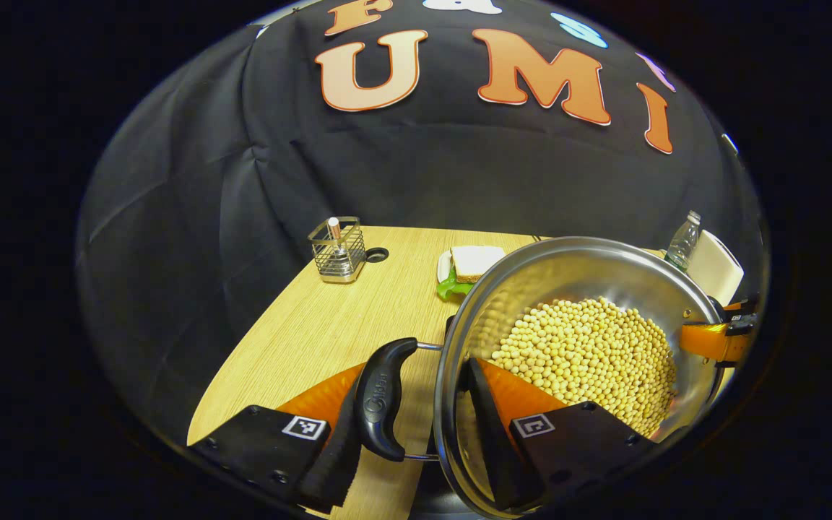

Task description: First push the handle of the pot to place it horizontally, then grasp the pot with both hands and set it on the induction cooktop.

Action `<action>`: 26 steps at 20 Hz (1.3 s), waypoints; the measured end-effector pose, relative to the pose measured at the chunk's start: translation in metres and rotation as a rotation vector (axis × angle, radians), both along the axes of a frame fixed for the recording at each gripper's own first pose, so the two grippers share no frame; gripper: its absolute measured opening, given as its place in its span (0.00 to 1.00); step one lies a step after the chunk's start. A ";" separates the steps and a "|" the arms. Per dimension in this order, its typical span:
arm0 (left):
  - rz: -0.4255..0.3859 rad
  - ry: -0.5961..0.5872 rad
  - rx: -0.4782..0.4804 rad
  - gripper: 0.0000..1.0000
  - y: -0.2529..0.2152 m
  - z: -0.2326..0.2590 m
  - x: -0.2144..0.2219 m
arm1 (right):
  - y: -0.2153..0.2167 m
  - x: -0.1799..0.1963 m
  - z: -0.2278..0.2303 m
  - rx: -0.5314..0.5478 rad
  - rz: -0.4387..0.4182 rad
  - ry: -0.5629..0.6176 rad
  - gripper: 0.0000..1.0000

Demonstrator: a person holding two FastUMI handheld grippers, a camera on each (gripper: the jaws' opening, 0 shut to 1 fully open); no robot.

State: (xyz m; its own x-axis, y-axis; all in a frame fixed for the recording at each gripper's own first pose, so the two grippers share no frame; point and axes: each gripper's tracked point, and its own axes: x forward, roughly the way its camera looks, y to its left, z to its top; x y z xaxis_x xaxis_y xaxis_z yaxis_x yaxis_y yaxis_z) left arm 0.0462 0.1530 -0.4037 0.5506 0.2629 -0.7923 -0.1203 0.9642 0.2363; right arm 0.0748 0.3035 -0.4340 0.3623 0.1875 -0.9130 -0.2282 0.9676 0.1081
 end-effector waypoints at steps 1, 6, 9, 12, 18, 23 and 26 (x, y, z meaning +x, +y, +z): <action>0.000 0.002 0.000 0.79 -0.001 -0.001 0.000 | 0.002 0.001 -0.003 0.001 -0.002 0.001 0.63; 0.005 0.026 -0.020 0.79 -0.001 -0.001 0.002 | 0.000 -0.003 -0.017 -0.002 -0.006 0.016 0.64; 0.012 0.039 -0.030 0.79 0.000 -0.002 0.004 | -0.002 -0.005 -0.024 0.004 -0.018 0.024 0.64; 0.014 0.044 -0.034 0.79 0.000 0.000 0.003 | -0.002 -0.005 -0.030 0.005 -0.026 0.028 0.64; -0.021 -0.013 0.064 0.89 -0.005 0.041 0.018 | 0.000 0.001 -0.015 0.009 -0.001 -0.034 0.80; -0.033 -0.145 0.112 0.89 -0.021 0.103 0.030 | -0.024 0.021 0.049 0.049 -0.030 -0.210 0.80; -0.052 -0.244 0.094 0.87 -0.041 0.145 0.033 | -0.042 0.026 0.101 0.094 -0.051 -0.327 0.81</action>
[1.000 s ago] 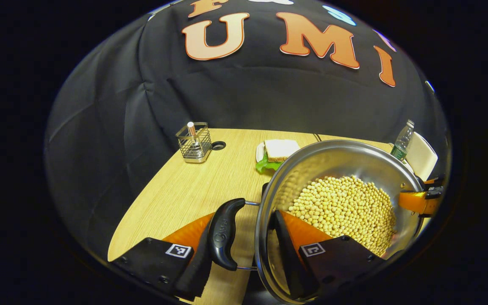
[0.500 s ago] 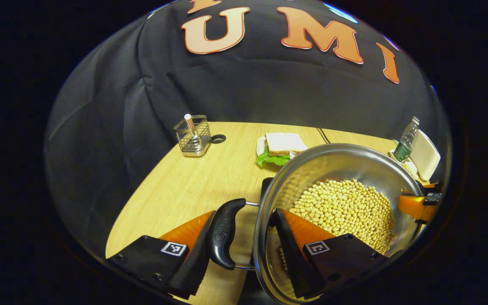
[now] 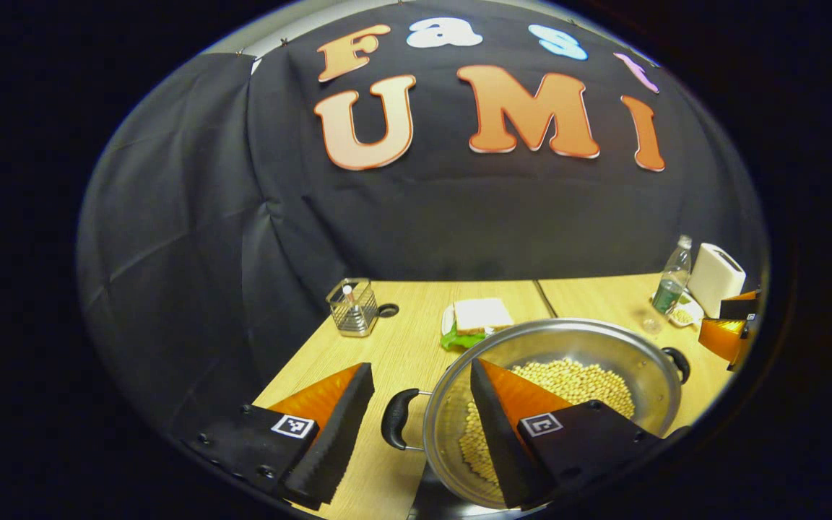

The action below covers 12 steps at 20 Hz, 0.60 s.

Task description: First push the handle of the pot to place it horizontally, then grasp the pot with both hands and set it on the induction cooktop.

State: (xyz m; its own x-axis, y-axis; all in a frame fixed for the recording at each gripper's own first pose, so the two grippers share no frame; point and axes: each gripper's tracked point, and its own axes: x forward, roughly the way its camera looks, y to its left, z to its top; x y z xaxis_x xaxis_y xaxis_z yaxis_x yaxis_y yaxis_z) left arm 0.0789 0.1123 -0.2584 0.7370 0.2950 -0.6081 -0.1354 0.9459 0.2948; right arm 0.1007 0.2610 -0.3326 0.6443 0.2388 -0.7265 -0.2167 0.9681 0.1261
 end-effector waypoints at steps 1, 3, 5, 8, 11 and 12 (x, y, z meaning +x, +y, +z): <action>-0.004 -0.031 -0.002 0.88 -0.006 0.014 0.002 | -0.008 0.001 0.017 0.008 -0.008 -0.041 0.81; -0.012 -0.084 -0.015 0.88 -0.020 0.044 0.004 | -0.026 0.001 0.049 0.021 -0.021 -0.122 0.81; -0.027 -0.144 -0.048 0.88 -0.042 0.069 0.003 | -0.045 0.000 0.080 0.035 -0.033 -0.198 0.81; -0.061 -0.227 -0.069 0.87 -0.072 0.104 -0.003 | -0.076 -0.006 0.118 0.050 -0.055 -0.297 0.82; -0.082 -0.313 -0.084 0.91 -0.095 0.143 -0.010 | -0.108 -0.016 0.155 0.053 -0.071 -0.393 0.82; -0.093 -0.345 -0.089 0.87 -0.102 0.159 -0.012 | -0.119 -0.019 0.166 0.051 -0.077 -0.421 0.82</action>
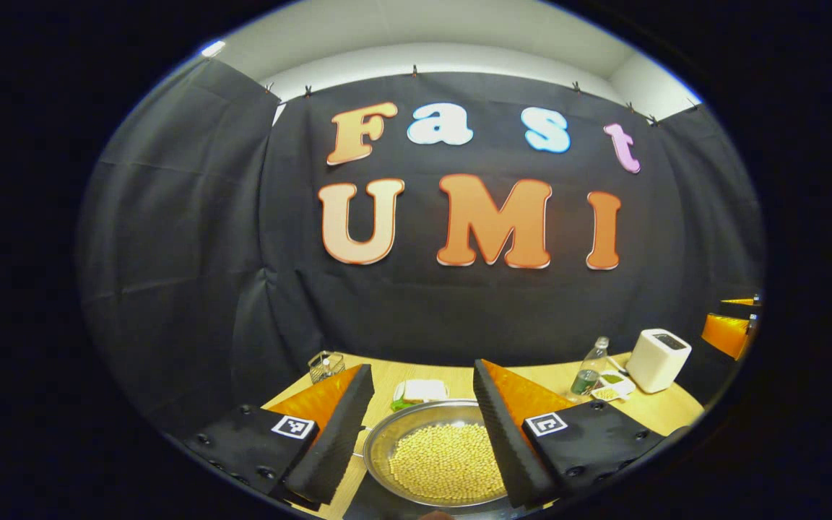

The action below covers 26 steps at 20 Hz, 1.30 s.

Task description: First push the handle of the pot to place it horizontally, then grasp the pot with both hands and set it on the induction cooktop.

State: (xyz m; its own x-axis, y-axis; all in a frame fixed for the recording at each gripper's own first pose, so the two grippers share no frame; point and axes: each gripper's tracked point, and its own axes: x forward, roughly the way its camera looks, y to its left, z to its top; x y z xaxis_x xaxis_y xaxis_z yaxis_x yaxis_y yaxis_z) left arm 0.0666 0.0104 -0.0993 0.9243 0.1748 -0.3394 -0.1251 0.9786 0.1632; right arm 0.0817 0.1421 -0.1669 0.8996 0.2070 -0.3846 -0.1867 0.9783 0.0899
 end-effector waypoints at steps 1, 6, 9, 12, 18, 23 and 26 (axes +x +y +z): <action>-0.012 -0.032 -0.005 0.91 -0.008 0.015 -0.002 | -0.009 -0.003 0.009 -0.002 -0.006 -0.022 0.82; -0.032 -0.160 -0.032 0.94 -0.033 0.089 -0.015 | -0.044 -0.024 0.049 0.010 -0.035 -0.107 0.84; -0.024 -0.217 -0.040 0.95 -0.040 0.114 -0.029 | -0.061 -0.033 0.073 -0.003 -0.043 -0.180 0.88; -0.070 -0.238 -0.083 0.94 -0.061 0.131 -0.037 | -0.071 -0.040 0.090 -0.020 -0.068 -0.228 0.91; -0.070 -0.291 -0.054 0.92 -0.070 0.161 -0.052 | -0.086 -0.045 0.118 0.002 -0.061 -0.302 0.93; -0.035 -0.320 -0.020 0.94 -0.074 0.174 -0.057 | -0.098 -0.045 0.124 0.026 -0.089 -0.327 0.95; -0.042 -0.319 -0.017 0.92 -0.079 0.174 -0.059 | -0.109 -0.047 0.125 0.025 -0.095 -0.339 0.94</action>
State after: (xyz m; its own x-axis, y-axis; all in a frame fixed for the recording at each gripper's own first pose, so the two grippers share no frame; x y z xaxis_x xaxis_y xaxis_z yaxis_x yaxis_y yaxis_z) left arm 0.0076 -0.0684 0.0751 0.9907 0.1315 -0.0341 -0.1272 0.9862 0.1062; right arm 0.0348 0.0335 -0.0419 0.9909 0.1221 -0.0567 -0.1185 0.9910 0.0629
